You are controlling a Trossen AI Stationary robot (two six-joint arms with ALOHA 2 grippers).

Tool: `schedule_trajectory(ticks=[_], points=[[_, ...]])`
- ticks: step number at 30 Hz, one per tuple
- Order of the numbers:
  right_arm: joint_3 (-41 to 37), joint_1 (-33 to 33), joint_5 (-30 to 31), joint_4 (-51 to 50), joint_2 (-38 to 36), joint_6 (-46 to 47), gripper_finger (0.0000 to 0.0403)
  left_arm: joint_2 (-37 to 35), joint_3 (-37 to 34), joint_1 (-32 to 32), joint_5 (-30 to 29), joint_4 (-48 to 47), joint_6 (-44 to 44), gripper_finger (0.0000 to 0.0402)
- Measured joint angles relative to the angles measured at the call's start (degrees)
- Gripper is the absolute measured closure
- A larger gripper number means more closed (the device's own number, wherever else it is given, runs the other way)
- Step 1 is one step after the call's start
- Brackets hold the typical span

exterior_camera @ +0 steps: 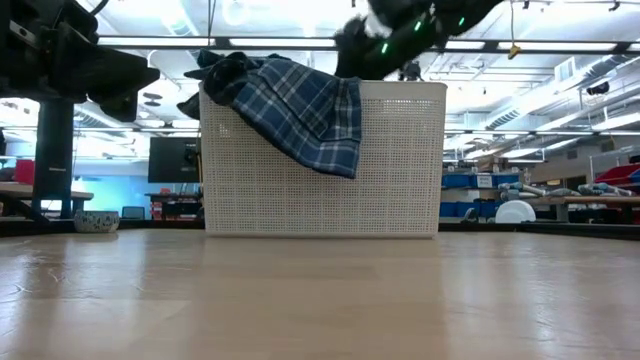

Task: Sort clothes
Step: Put the blue and white patterned shirt into the white laundry bin

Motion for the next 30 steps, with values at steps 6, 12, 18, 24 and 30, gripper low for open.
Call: schedule_trajectory(ticks=[6,12,18,24,30], points=[[0.3,0.1,0.0,-2.3,-10.1,-0.1,0.0230,0.0,0.0,0.0,0.0,0.0,0.0,0.0286],[0.4,0.5,0.0,-5.8,-17.7,-0.1,0.0233,0.0,0.0,0.0,0.0,0.0,0.0,0.0286],[0.4,0.7,0.0,-8.9,-21.2,-0.1,0.0234,0.0,0.0,0.0,0.0,0.0,0.0,0.0286],[0.4,0.7,0.0,-12.5,-21.6,-0.2,0.0235,0.0,0.0,0.0,0.0,0.0,0.0,0.0286],[0.4,1.0,0.1,-14.3,-20.9,0.3,0.0235,0.0,0.0,0.0,0.0,0.0,0.0,0.0286]])
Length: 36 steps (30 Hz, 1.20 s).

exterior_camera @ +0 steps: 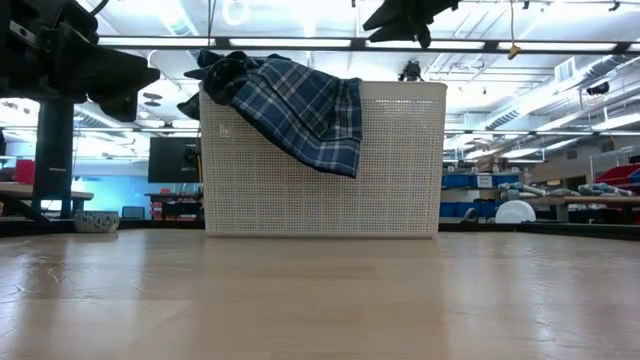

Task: Sort clothes
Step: Put the blue and white patterned shirt into the white laundry bin

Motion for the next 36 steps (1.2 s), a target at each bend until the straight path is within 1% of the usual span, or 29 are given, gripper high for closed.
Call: schedule_trajectory(ticks=[14,20,23,27,30,32,36], points=[[0.0,0.2,0.0,-2.7,0.1,0.7,0.0236,0.0,0.0,0.0,0.0,0.0,0.0,0.0286],[0.0,1.2,-0.1,-3.4,0.1,4.2,0.0236,0.0,0.0,0.0,0.0,0.0,0.0,0.0286],[0.0,2.7,-2.9,-3.1,0.1,3.3,0.0236,0.0,0.0,0.0,0.0,0.0,0.0,0.0286],[0.0,7.1,-3.8,-2.0,0.2,1.0,0.0240,0.0,0.0,0.0,0.0,0.0,0.0,0.0286],[-0.1,12.3,-3.5,-2.3,0.8,0.7,0.0243,0.0,0.0,0.0,0.0,0.0,0.0,0.0286],[-1.2,16.5,-0.7,-1.7,1.2,0.7,0.0245,0.0,0.0,0.0,0.0,0.0,0.0,0.0286],[-3.4,24.5,10.0,-0.9,4.3,0.2,0.0248,0.0,0.0,0.0,0.0,0.0,0.0,0.0286]])
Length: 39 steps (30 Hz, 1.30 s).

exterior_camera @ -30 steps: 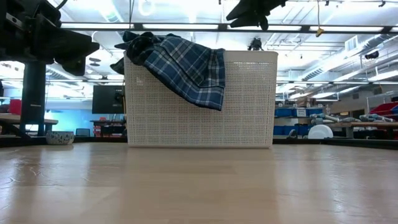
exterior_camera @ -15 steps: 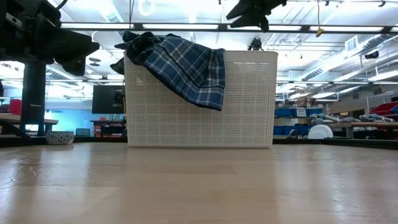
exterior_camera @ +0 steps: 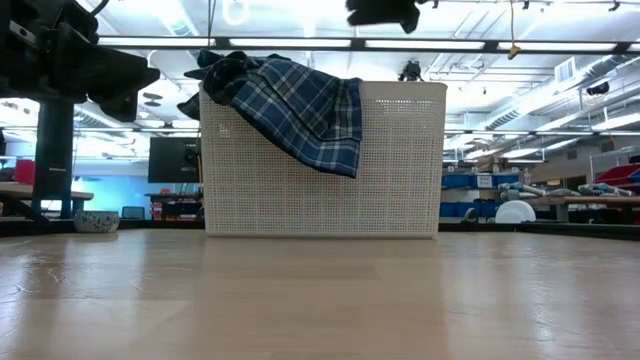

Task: Sort clothes
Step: Put the blue and white patterned shirt into the white laundry bin

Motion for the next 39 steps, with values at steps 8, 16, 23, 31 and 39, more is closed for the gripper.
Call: schedule_trajectory(ticks=[8,16,23,31,39], points=[[-0.2,3.1,9.3,25.4,12.4,-9.7,0.0251,0.0,0.0,0.0,0.0,0.0,0.0,0.0286],[15.9,-6.4,-0.3,28.1,26.7,-9.3,0.0268,0.0,0.0,0.0,0.0,0.0,0.0,0.0286],[35.2,-14.2,-2.6,15.3,38.7,-8.9,0.0280,0.0,0.0,0.0,0.0,0.0,0.0,0.0286],[38.5,-20.0,-3.0,3.4,48.0,-2.2,0.0282,0.0,0.0,0.0,0.0,0.0,0.0,0.0286],[38.9,-22.5,-3.5,-2.4,55.6,-0.3,0.0284,0.0,0.0,0.0,0.0,0.0,0.0,0.0286]])
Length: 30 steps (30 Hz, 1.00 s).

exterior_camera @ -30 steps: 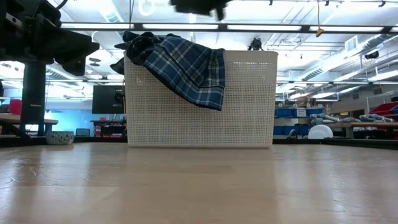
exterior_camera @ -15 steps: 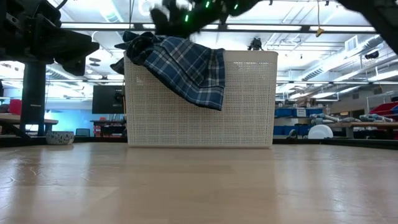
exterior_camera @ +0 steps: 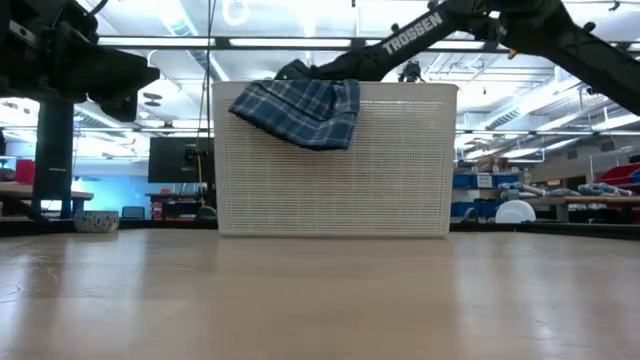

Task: Sort clothes
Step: Put the blue and white patterned shirt into the white laundry bin

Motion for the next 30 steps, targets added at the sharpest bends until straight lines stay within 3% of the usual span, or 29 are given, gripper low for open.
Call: schedule_trajectory(ticks=[3,6,18,25,30], points=[[0.1,1.4,4.4,-0.1,-0.6,-3.7,0.0285,0.1,0.0,0.0,0.0,-0.1,0.0,0.0286],[-0.1,1.5,5.1,-0.5,-2.8,-6.1,0.0286,0.2,0.0,0.0,0.0,0.1,0.0,0.0286],[-0.1,2.7,5.6,-5.5,-21.3,-5.8,0.0286,0.2,0.0,0.0,-0.1,0.0,0.0,0.0286],[0.0,4.7,5.7,-24.9,-31.0,1.4,0.0286,0.2,0.0,0.0,-0.1,0.0,0.0,0.0286],[0.0,9.6,7.3,-39.8,-34.9,4.7,0.0286,0.2,0.0,0.0,-0.1,0.0,0.0,0.0286]])
